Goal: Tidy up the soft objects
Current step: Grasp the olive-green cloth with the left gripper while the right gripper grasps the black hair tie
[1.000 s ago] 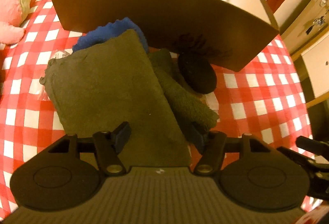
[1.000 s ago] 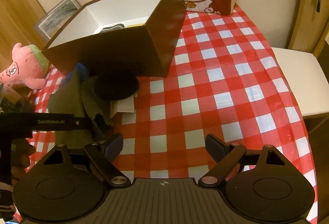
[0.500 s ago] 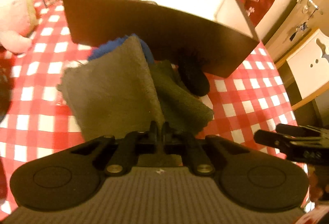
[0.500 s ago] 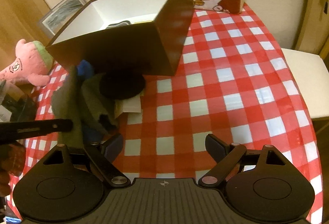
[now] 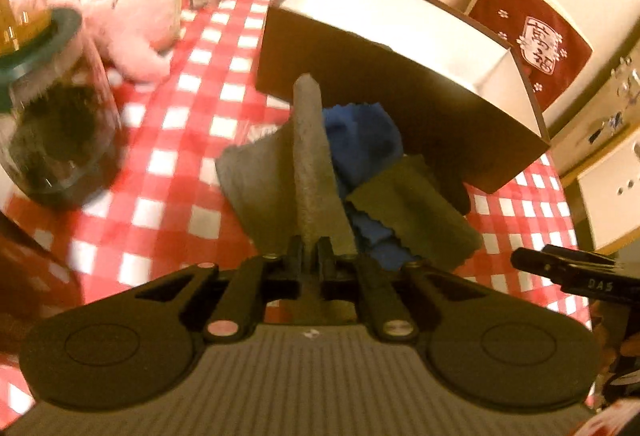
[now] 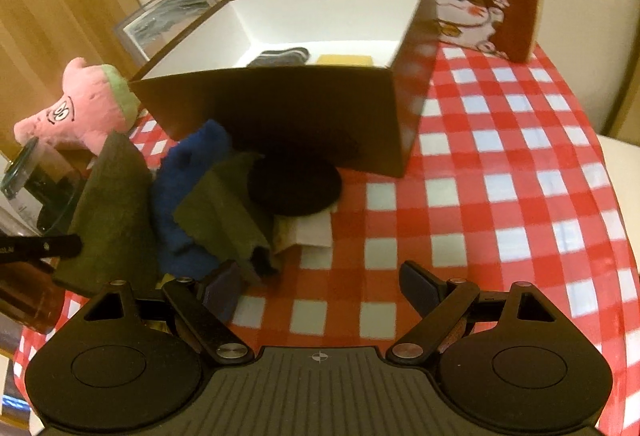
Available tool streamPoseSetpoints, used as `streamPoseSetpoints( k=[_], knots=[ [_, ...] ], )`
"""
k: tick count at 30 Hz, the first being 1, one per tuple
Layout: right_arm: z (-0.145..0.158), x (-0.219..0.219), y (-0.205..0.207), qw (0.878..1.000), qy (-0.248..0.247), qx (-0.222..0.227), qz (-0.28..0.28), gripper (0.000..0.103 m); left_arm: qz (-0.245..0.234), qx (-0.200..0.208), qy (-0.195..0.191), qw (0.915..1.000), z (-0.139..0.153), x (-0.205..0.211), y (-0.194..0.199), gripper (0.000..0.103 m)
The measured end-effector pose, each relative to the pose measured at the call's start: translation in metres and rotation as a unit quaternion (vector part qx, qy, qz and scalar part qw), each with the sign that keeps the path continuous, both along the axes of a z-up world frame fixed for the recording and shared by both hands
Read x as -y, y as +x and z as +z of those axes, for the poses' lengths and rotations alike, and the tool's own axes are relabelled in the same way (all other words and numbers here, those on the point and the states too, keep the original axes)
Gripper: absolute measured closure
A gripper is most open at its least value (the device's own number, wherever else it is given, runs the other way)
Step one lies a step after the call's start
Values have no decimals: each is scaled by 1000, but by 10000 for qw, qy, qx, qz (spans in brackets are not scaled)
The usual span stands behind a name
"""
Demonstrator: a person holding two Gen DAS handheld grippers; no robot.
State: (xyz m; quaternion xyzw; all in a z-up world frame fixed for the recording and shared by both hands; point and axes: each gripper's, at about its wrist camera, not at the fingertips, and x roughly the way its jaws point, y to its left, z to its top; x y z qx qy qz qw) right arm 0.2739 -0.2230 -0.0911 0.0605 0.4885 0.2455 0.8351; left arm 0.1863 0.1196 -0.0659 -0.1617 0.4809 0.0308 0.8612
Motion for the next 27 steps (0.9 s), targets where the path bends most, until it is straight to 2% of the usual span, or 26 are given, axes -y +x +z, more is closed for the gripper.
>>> streamPoseSetpoints(
  k=[3,5,8,10,14,15,16,17,21,27],
  knots=[
    [1,-8,6,9999,-34,102,42,16,32,-125,-355,9993,-14,4,8,94],
    [1,-11,10,9999,-35,143,55,16,-16,-181,-460,9988,-24,12,15,84],
    [0,-14,15,9999,-66,152,40,16,-59,-259,-614,9978,-37,24,28,81],
    [0,-15,16,9998,-91,149,27,16,-96,-262,-631,9976,-42,31,38,75],
    [-4,-13,19,9999,-126,94,-25,16,-245,-329,-515,9978,-48,43,55,75],
    [-5,-12,19,9999,-133,91,-40,16,-282,-333,-491,9978,-49,45,58,76],
    [-6,-12,20,9999,-132,95,-60,16,-304,-334,-469,9979,-50,47,61,82],
    [-6,-12,21,9999,-116,101,-73,16,-325,-342,-442,9979,-51,48,63,93],
    [-7,-17,26,9999,-40,154,-49,17,-482,-227,-335,9980,-47,48,63,97],
    [-11,-34,37,9993,24,354,134,28,-478,-183,-452,9977,-39,39,58,98]
  ],
)
